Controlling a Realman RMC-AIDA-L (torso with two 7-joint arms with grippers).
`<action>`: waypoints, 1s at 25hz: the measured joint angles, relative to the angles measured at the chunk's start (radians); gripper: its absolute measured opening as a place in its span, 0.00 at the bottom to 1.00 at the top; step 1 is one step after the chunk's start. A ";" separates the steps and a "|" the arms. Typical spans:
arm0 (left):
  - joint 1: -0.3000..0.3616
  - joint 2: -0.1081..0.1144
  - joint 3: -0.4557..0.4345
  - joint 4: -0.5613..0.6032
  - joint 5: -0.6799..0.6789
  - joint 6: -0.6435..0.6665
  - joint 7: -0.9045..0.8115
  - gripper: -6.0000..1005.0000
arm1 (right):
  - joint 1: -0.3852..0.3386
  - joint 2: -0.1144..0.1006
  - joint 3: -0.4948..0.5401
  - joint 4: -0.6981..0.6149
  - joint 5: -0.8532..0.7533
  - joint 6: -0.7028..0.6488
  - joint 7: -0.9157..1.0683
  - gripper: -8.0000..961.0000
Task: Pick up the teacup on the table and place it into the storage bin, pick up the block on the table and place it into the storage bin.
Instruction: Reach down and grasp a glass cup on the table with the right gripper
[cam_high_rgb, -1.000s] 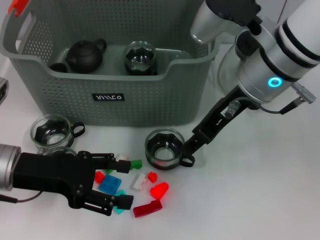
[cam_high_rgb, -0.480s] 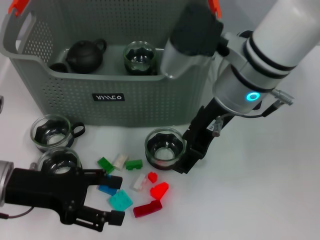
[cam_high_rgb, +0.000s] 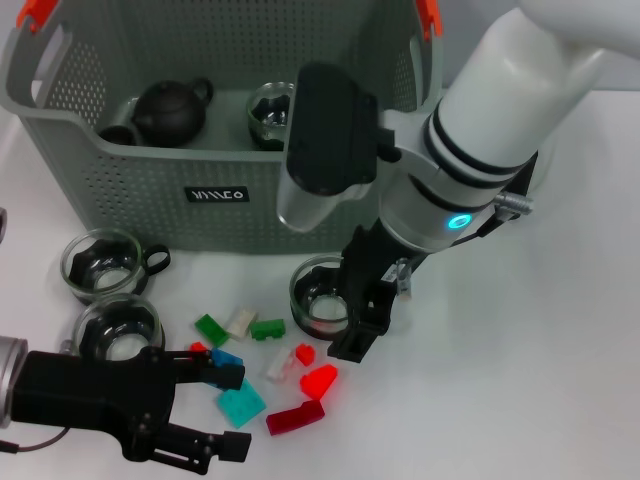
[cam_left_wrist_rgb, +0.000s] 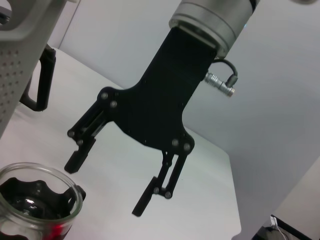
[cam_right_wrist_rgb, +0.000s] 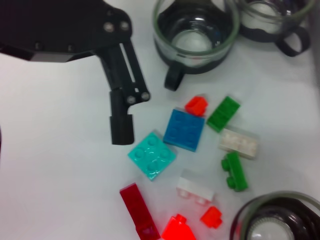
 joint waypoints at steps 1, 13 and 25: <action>0.000 -0.001 0.000 0.000 0.000 -0.001 0.000 0.92 | 0.004 0.000 -0.010 0.008 0.005 0.008 -0.005 0.90; 0.000 -0.010 0.000 0.012 0.000 -0.018 0.004 0.92 | 0.034 0.007 -0.115 0.146 0.013 0.181 -0.061 0.90; 0.000 -0.013 0.000 0.012 0.000 -0.032 0.005 0.92 | 0.037 0.012 -0.208 0.162 0.020 0.265 -0.092 0.84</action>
